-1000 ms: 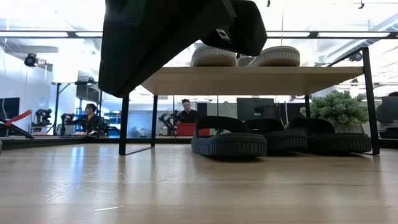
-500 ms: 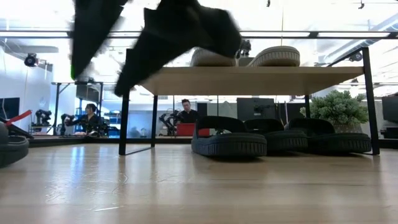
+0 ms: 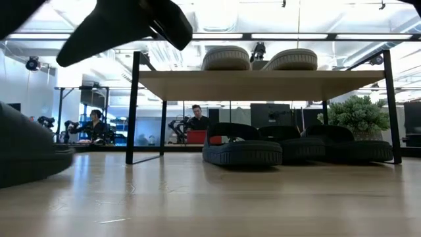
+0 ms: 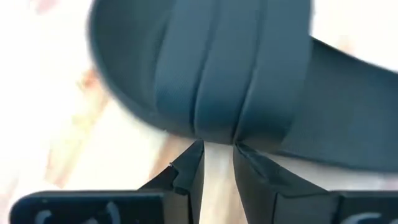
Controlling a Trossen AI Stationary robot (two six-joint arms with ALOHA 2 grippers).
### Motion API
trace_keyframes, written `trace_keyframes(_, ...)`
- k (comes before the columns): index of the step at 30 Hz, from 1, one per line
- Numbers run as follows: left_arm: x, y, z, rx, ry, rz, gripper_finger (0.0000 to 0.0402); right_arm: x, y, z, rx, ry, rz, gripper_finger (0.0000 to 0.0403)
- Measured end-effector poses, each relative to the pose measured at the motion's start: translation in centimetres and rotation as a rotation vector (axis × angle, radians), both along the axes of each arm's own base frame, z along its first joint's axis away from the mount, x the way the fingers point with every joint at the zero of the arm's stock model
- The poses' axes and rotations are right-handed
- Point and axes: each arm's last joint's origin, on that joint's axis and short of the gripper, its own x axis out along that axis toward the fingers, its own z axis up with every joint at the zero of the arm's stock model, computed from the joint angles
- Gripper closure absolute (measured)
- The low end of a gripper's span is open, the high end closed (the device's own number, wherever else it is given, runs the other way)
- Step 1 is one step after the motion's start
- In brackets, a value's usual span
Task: Pick and place slides into the shelf
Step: Put the black slide under the shelf
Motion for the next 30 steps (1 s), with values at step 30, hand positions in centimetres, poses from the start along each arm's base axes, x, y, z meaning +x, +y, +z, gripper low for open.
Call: trace_keyframes(30, 4.4, 0.0, 0.9, 0.009, -0.29, -0.126, 0.0331, 0.3, -0.6, -1.8, -0.247, 0.084, 0.196, 0.022)
